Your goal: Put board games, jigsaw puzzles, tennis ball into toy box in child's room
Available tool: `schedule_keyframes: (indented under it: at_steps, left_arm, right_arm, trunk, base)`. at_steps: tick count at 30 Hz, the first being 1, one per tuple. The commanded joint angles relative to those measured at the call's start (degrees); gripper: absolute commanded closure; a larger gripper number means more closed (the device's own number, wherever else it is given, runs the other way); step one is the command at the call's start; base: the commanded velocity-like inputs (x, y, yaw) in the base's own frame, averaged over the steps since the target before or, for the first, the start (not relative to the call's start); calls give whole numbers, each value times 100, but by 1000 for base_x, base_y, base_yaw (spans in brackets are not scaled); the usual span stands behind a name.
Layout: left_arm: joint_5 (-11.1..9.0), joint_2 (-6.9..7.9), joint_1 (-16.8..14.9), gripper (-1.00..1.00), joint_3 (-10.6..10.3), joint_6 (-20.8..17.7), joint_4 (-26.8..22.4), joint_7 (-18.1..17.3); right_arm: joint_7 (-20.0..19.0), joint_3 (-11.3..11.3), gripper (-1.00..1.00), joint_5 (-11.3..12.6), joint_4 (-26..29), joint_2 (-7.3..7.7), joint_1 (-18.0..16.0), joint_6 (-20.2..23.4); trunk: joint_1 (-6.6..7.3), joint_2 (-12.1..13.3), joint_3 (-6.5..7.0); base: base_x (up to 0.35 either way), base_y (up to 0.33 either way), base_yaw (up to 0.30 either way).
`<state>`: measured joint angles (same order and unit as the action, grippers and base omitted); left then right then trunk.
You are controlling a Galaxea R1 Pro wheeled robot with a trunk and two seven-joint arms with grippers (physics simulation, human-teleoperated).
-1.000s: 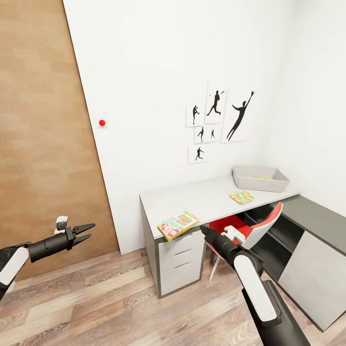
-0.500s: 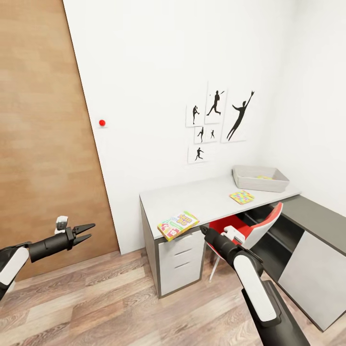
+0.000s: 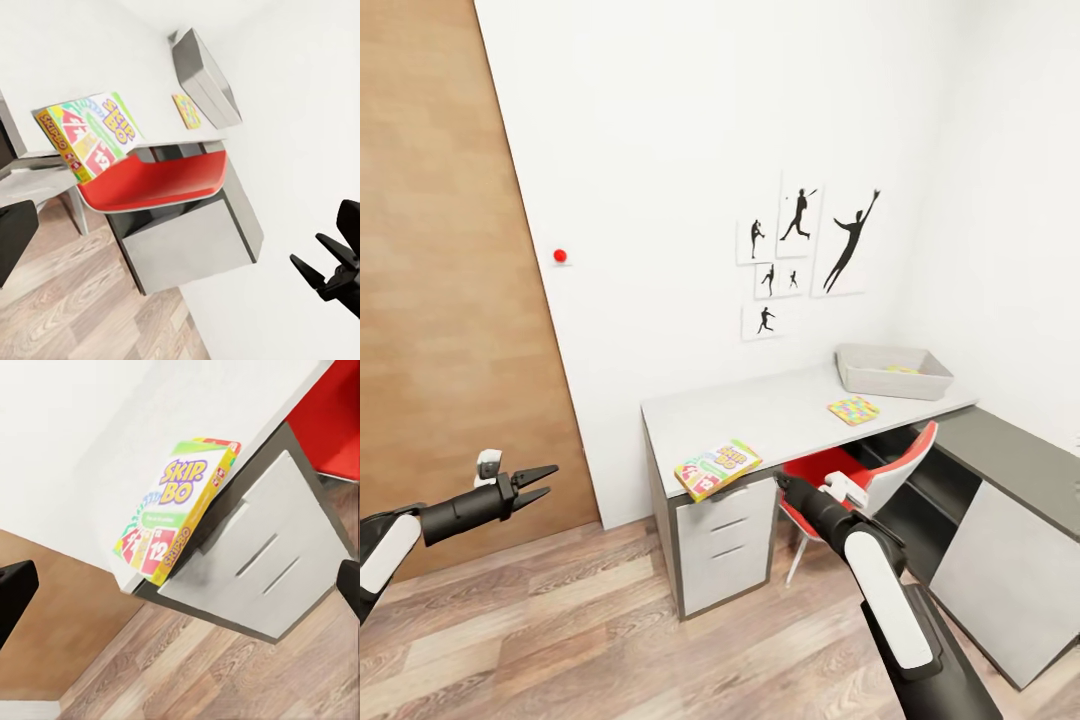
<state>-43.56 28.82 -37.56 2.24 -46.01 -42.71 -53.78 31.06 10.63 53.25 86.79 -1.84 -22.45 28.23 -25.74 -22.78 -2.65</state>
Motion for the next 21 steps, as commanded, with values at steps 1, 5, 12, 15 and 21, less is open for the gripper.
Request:
schedule_keyframes:
  at_steps: [1,5,12,15,21]
  left_arm:
    - [-12,1,-6,-100,3,-31,-1,-7]
    - [-13,1,-6,-100,4,-31,-1,-12]
    - [-12,1,-6,-100,5,-31,-1,-10]
    - [-12,1,-6,-100,5,-31,-1,-10]
    - [-12,1,-6,-100,5,-31,-1,-8]
  right_arm:
    - [49,4,-100,46,7,0,-6,8]
    - [49,8,-100,46,6,-5,-5,8]
    - [51,22,-100,46,6,-17,-6,12]
    - [50,21,-100,50,10,-10,-7,14]
    - [49,19,-100,53,12,-14,-8,13]
  trunk:
    - [-4,-14,-14]
    - [-4,-14,-14]
    - [-4,-14,-14]
    - [-4,-14,-14]
    - [-4,-14,-14]
  base:
    - [0,-269,0]
    - [0,-223,0]
    - [0,-74,0]
    - [0,-124,0]
    - [0,-205,0]
